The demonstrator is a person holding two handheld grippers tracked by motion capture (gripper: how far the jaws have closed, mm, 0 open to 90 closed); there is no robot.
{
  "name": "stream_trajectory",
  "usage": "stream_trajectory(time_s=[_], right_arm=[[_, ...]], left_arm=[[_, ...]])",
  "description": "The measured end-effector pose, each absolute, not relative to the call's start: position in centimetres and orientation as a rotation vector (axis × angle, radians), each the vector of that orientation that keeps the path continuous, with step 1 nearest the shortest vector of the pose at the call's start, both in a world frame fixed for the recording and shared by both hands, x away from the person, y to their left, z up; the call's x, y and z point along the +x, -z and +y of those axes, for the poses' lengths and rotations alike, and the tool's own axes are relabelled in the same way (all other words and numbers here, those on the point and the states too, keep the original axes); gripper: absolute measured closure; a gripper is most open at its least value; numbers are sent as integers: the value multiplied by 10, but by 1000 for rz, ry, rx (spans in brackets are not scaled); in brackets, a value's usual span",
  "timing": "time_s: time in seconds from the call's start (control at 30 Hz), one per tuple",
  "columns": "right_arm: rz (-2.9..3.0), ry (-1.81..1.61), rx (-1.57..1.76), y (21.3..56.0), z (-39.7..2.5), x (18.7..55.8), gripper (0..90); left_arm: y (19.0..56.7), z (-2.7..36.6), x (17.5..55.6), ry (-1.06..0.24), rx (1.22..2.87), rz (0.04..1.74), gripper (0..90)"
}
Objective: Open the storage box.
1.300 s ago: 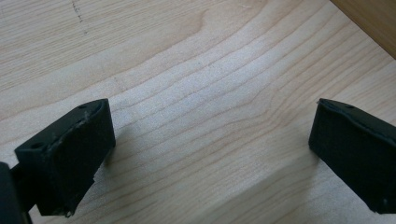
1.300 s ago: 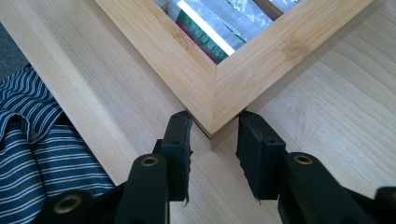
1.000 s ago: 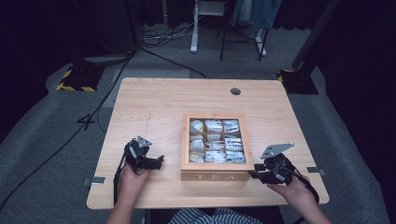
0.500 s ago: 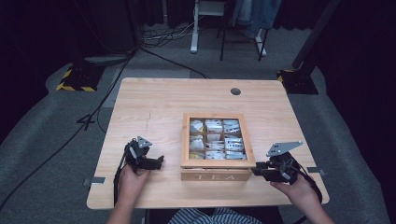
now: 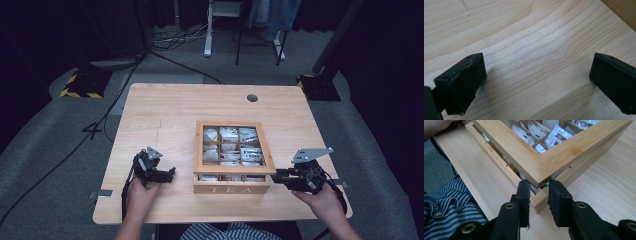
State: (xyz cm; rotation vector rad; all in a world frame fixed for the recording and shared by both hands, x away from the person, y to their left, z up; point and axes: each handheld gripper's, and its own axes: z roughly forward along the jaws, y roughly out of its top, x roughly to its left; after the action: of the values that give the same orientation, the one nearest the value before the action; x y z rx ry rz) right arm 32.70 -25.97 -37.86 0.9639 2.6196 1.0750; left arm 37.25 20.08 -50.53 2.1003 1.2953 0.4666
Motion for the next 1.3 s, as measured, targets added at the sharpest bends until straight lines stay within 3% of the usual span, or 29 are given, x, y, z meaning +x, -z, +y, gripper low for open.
stream_trajectory(time_s=[0.33, 0.57, 1.3], right_arm=[[2572, -1137, 958, 373, -263, 328, 710], [2490, -1244, 971, 362, -267, 330, 793], [2293, -1360, 948, 333, -257, 351, 896]], left_arm=[[505, 201, 372, -468, 2100, 1293, 13], [505, 201, 375, -466, 2104, 1288, 13], [505, 201, 374, -464, 2105, 1286, 22]])
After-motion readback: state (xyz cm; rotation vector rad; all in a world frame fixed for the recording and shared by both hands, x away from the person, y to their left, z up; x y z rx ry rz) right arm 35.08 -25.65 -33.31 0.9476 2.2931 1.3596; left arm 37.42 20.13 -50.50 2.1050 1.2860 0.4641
